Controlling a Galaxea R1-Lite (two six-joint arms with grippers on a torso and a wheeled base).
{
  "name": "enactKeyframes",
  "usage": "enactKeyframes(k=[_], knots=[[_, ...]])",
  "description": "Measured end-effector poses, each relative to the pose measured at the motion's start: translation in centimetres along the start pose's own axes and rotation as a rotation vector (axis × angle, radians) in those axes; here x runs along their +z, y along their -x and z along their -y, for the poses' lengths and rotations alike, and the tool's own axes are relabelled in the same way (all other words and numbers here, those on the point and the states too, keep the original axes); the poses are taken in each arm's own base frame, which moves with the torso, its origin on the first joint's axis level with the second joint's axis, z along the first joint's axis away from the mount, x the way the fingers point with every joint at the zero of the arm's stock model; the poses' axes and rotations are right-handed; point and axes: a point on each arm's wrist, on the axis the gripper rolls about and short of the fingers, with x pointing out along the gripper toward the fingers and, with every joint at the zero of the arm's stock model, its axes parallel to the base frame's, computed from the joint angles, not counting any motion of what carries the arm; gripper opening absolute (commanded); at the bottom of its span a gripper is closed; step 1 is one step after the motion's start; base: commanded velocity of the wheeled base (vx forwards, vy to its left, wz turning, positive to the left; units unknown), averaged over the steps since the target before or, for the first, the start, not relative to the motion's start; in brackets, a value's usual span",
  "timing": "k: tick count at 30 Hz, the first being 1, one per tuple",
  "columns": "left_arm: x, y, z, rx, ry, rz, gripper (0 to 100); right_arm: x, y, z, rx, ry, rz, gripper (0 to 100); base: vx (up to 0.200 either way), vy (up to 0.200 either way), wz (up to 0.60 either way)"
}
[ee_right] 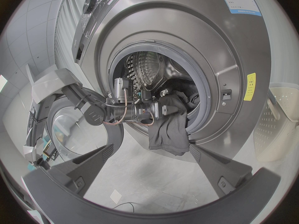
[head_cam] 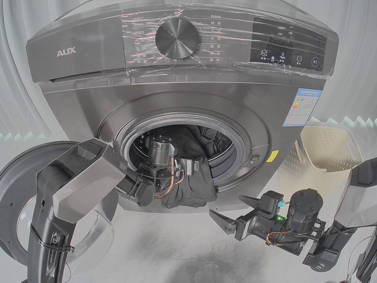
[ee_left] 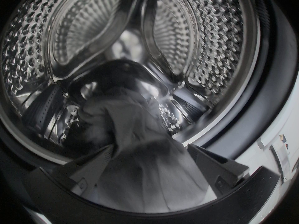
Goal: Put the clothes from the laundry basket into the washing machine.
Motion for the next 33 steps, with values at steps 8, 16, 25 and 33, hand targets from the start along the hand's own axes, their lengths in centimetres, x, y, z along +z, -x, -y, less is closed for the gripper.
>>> enactKeyframes(k=[8, 16, 25, 33], knots=[[-2.0, 1.9, 1.9, -0.072, -0.049, -0.121, 100, 0.0, 0.0, 0.0, 0.001, 0.0, 0.001, 100, 0.0, 0.0, 0.0], [-3.8, 0.8, 1.5, -0.065, -0.065, -0.136, 0, 0.1, 0.0, 0.0, 0.0, -0.001, 0.005, 100, 0.0, 0.0, 0.0], [-2.4, -0.5, 0.6, -0.038, -0.043, -0.053, 0, 0.2, 0.0, 0.0, -0.001, -0.001, 0.006, 100, 0.0, 0.0, 0.0], [1.9, -1.5, -0.5, 0.014, -0.008, 0.111, 0, 0.2, 0.0, 0.0, 0.001, -0.001, 0.008, 100, 0.0, 0.0, 0.0]])
